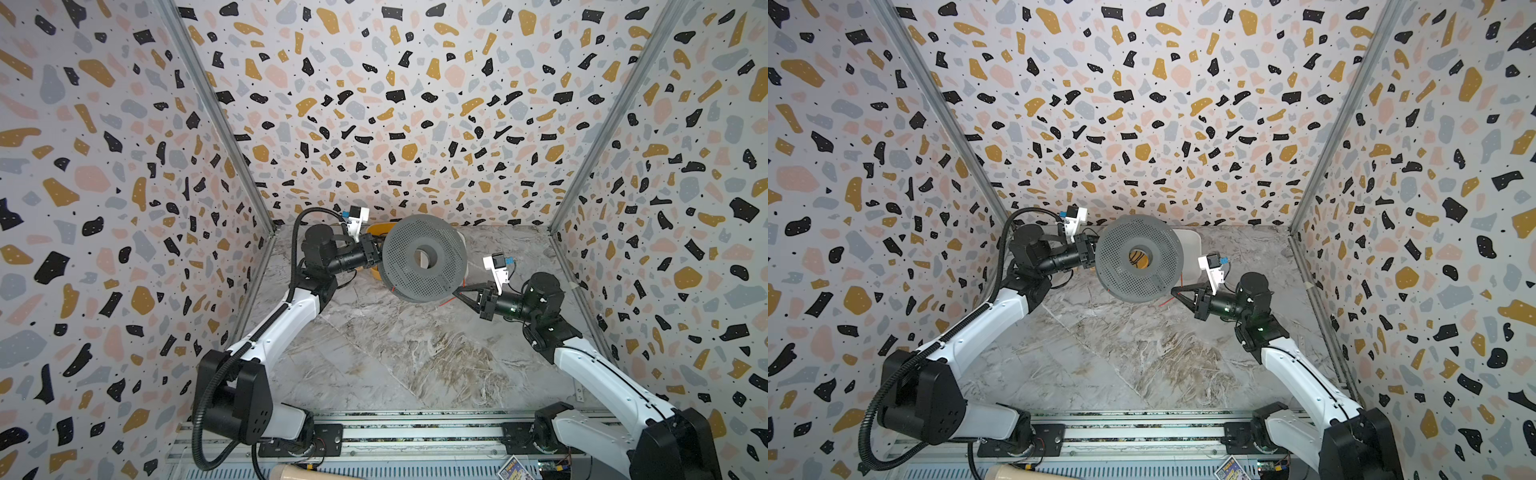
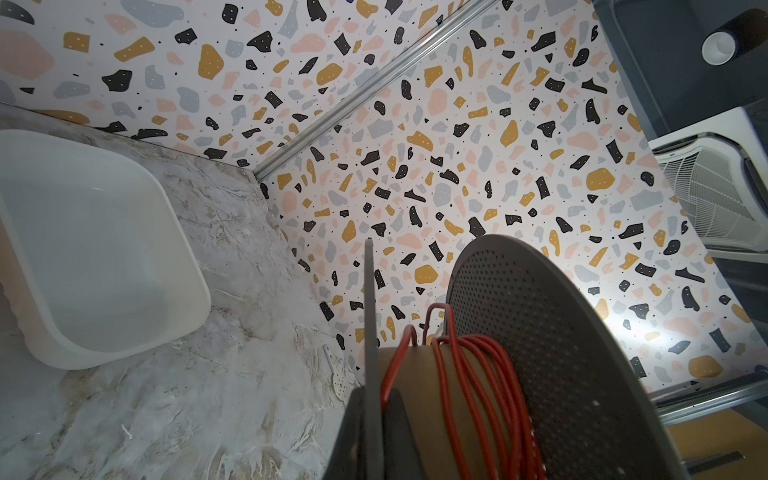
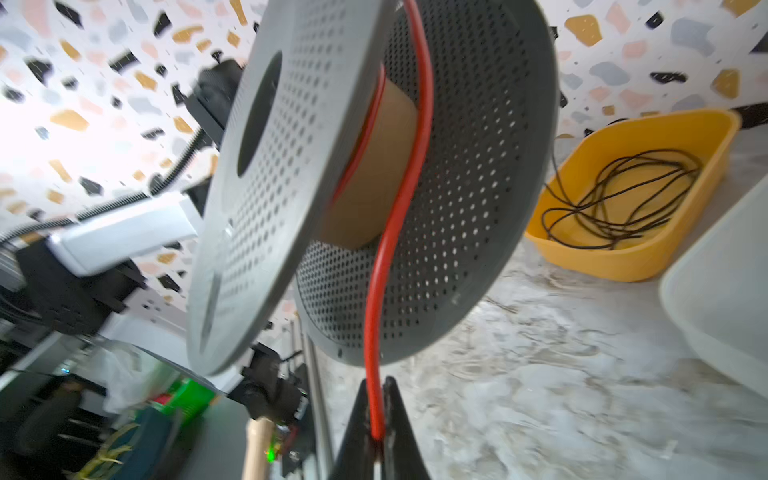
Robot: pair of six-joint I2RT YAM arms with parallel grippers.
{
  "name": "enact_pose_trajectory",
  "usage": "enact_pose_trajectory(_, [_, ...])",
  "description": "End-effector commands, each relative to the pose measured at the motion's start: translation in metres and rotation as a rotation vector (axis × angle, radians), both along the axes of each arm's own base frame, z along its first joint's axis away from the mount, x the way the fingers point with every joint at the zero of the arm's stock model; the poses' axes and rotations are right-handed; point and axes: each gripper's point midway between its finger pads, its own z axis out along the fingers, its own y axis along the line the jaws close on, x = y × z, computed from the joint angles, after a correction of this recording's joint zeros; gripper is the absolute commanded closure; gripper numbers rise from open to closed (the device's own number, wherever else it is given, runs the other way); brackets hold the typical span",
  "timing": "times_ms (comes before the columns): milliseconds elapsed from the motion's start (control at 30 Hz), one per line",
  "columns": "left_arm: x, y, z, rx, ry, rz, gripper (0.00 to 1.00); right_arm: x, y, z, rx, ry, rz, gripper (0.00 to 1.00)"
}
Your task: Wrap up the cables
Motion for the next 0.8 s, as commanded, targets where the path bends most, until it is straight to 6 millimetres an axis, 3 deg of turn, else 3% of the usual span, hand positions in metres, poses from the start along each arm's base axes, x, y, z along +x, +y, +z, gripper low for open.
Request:
enact_pose_trajectory(0, [-0.009, 0.004, 0.043, -0.086, -0.151, -0.005, 1.00, -0.012, 0.008, 0.024, 0.142, 0.125, 0.111, 1.00])
enact_pose_trajectory(133, [-0.009, 0.004, 0.039, -0.103, -0.137, -0.008, 1.00, -0.004, 0.013, 0.024, 0.202, 0.225, 0.082, 1.00])
enact_pose_trajectory(367, [-0.011, 0.005, 0.038, -0.149, -0.126, -0.014, 1.00, -0.004, 0.040, 0.041, 0.269, 0.225, 0.077, 1.00])
enact_pose_trajectory(767, [0.005, 0.008, 0.020, -0.171, -0.041, 0.044, 1.00, 0.031, 0.057, 0.052, 0.353, 0.185, -0.178, 1.00])
